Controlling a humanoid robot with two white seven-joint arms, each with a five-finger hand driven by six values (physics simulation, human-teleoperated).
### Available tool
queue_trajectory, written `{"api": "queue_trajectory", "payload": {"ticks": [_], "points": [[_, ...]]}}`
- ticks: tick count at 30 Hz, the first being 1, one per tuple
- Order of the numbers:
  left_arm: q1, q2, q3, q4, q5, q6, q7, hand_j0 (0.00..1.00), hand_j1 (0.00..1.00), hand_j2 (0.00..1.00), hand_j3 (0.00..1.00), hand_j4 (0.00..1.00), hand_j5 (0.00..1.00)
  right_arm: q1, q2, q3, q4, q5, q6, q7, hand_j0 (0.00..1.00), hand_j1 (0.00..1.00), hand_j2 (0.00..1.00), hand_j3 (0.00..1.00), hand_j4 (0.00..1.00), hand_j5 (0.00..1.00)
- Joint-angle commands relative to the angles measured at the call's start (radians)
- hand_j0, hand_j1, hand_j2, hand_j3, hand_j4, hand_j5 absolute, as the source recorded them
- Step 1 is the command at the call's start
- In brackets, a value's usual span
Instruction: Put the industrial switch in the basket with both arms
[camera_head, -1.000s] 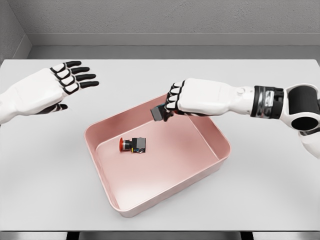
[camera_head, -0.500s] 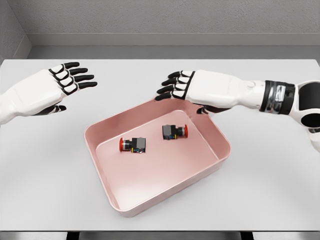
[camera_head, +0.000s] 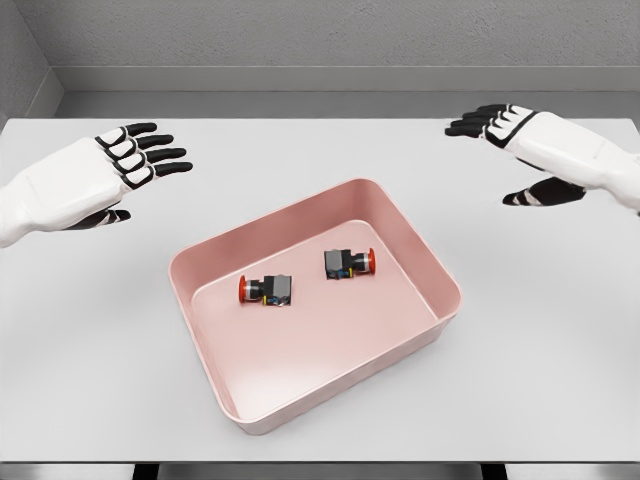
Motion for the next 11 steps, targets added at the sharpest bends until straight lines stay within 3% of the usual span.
{"api": "queue_trajectory", "payload": {"ticks": [1,4,11], "points": [[0.000,0.001,0.000,0.002,0.006,-0.001,0.000,1.00,1.00,1.00,1.00,1.00,1.00,0.008,-0.001,-0.033,0.028,-0.003,0.003,-0.001,1.00,1.00,1.00,1.00,1.00,1.00],[0.000,0.001,0.001,0.002,0.006,-0.001,0.000,1.00,1.00,1.00,1.00,1.00,1.00,0.051,0.000,-0.068,0.051,0.000,0.003,-0.001,1.00,1.00,1.00,1.00,1.00,1.00],[0.000,0.001,0.001,0.002,0.004,-0.001,0.000,1.00,1.00,1.00,1.00,1.00,1.00,0.054,0.002,-0.068,0.050,0.000,0.003,-0.001,1.00,1.00,1.00,1.00,1.00,1.00]]}}
